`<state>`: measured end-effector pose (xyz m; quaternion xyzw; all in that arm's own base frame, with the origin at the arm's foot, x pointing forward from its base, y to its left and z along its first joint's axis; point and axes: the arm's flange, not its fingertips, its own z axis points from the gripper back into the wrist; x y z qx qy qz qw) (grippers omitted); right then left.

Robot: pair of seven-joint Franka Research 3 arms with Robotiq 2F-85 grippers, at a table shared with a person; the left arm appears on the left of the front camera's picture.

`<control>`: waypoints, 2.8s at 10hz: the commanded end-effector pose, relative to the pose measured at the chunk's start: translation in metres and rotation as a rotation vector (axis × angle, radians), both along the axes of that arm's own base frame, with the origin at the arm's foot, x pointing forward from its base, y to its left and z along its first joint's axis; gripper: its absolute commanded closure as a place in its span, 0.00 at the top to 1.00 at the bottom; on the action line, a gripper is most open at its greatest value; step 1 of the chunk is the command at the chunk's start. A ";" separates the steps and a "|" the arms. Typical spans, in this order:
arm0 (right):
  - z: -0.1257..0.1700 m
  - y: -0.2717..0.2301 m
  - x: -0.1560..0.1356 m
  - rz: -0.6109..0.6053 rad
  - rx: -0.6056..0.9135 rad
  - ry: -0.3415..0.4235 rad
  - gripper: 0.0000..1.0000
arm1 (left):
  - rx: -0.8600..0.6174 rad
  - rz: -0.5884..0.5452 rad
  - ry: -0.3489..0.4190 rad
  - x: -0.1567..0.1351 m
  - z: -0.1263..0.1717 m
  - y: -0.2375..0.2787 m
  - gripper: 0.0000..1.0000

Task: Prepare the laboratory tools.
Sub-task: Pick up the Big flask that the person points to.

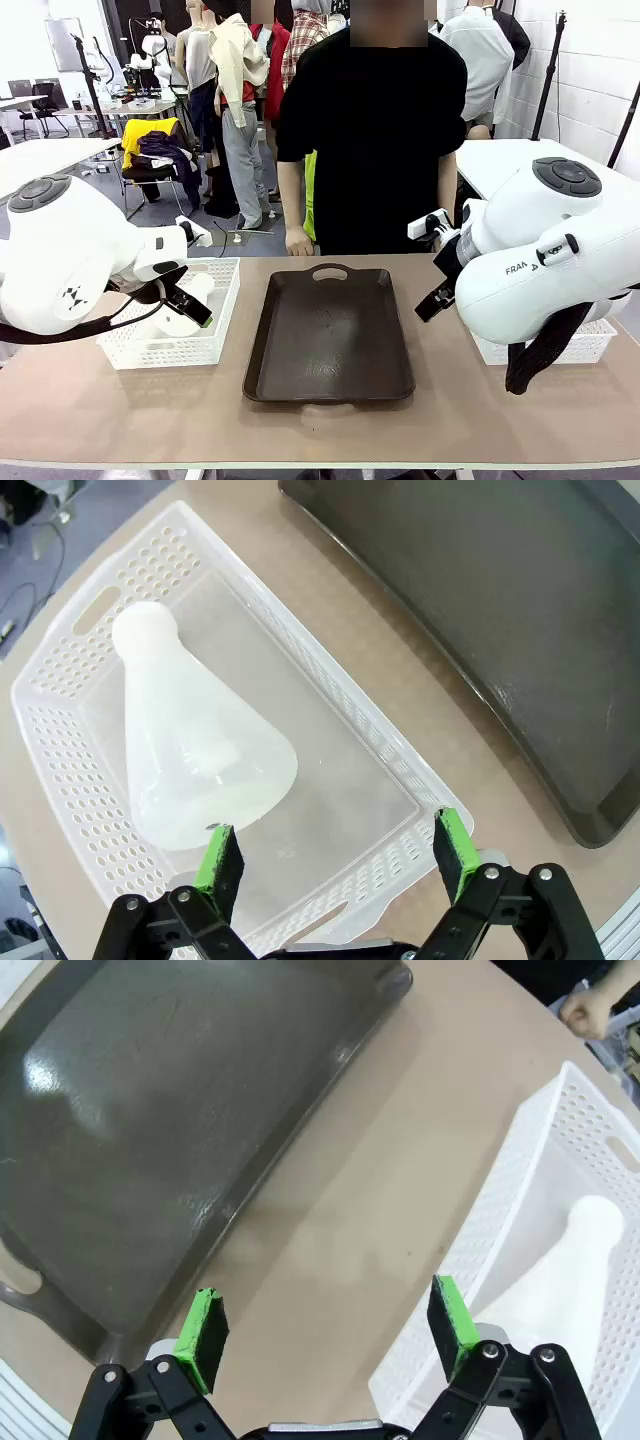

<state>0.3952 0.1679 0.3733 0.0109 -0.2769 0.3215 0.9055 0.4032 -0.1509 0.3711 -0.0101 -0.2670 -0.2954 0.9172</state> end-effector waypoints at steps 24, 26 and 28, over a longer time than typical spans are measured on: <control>0.110 -0.177 -0.014 -0.025 0.807 0.330 1.00 | -0.859 -0.062 0.194 -0.034 0.100 0.150 1.00; 0.101 -0.206 -0.017 -0.018 0.990 0.363 1.00 | -0.966 -0.085 0.266 -0.029 0.091 0.173 1.00; 0.095 -0.224 -0.022 -0.059 1.041 0.379 1.00 | -1.038 -0.102 0.363 -0.021 0.081 0.187 1.00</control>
